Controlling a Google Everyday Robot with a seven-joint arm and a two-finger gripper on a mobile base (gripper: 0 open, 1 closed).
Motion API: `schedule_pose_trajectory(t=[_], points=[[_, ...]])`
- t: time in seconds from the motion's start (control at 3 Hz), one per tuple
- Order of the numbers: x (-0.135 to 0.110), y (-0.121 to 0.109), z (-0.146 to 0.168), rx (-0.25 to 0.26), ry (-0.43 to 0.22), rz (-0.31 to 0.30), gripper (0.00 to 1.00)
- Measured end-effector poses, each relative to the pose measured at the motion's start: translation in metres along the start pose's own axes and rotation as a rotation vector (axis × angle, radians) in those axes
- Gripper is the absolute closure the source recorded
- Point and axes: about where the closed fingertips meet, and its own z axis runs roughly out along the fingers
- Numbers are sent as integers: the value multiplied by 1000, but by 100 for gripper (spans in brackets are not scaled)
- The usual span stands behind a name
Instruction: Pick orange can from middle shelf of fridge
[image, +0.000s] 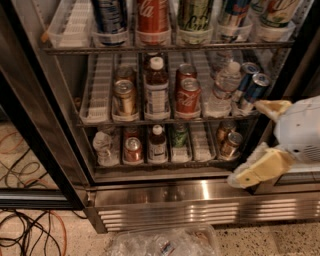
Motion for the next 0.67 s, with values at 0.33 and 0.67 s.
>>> schedule_pose_trajectory(t=[0.33, 0.67], points=[[-15, -10, -1, 59, -79, 27, 0], [-16, -10, 0, 58, -79, 29, 0]])
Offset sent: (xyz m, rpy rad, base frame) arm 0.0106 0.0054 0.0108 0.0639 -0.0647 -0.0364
